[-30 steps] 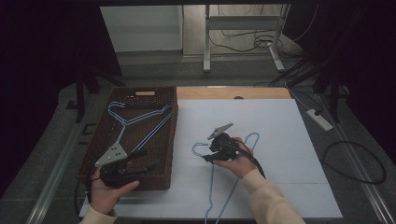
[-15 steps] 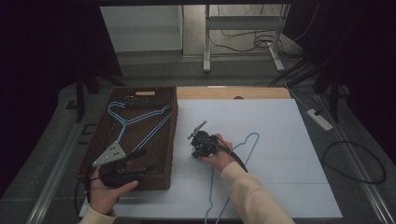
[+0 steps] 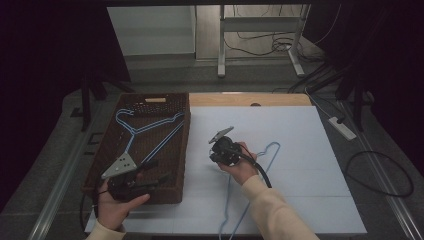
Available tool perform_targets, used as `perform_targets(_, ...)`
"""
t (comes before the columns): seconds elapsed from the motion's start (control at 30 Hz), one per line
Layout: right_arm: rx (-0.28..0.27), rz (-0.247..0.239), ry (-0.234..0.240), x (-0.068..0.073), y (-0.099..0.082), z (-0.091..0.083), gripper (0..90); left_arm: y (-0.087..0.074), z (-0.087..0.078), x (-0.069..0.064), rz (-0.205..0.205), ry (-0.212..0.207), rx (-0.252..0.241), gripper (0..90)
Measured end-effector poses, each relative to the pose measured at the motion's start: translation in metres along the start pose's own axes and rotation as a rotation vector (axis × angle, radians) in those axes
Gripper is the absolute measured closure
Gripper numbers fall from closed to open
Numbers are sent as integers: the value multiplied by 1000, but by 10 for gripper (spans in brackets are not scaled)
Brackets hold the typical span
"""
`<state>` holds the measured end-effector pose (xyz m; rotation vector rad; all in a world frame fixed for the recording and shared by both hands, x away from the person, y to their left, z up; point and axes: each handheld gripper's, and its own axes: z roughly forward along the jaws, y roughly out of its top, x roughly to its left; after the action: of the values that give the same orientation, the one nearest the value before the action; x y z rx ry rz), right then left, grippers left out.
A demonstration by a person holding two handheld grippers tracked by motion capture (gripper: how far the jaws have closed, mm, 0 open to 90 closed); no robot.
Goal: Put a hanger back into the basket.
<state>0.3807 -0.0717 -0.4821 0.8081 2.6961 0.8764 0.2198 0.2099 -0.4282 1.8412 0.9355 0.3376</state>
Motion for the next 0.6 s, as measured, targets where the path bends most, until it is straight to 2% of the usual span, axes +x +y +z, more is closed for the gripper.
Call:
perform_targets(0.27, -91, 24, -19, -2, -5, -25, 864, 1, 7, -7, 15, -15, 18, 368)
perform_targets(0.37, -112, 29, -27, -3, -7, -32, 864, 2, 10, -10, 18, -21, 23, 367)
perform_targets(0.6, -135, 38, -25, -5, -10, -36, 864, 3, 20, -15, 11, -39, 48, 367)
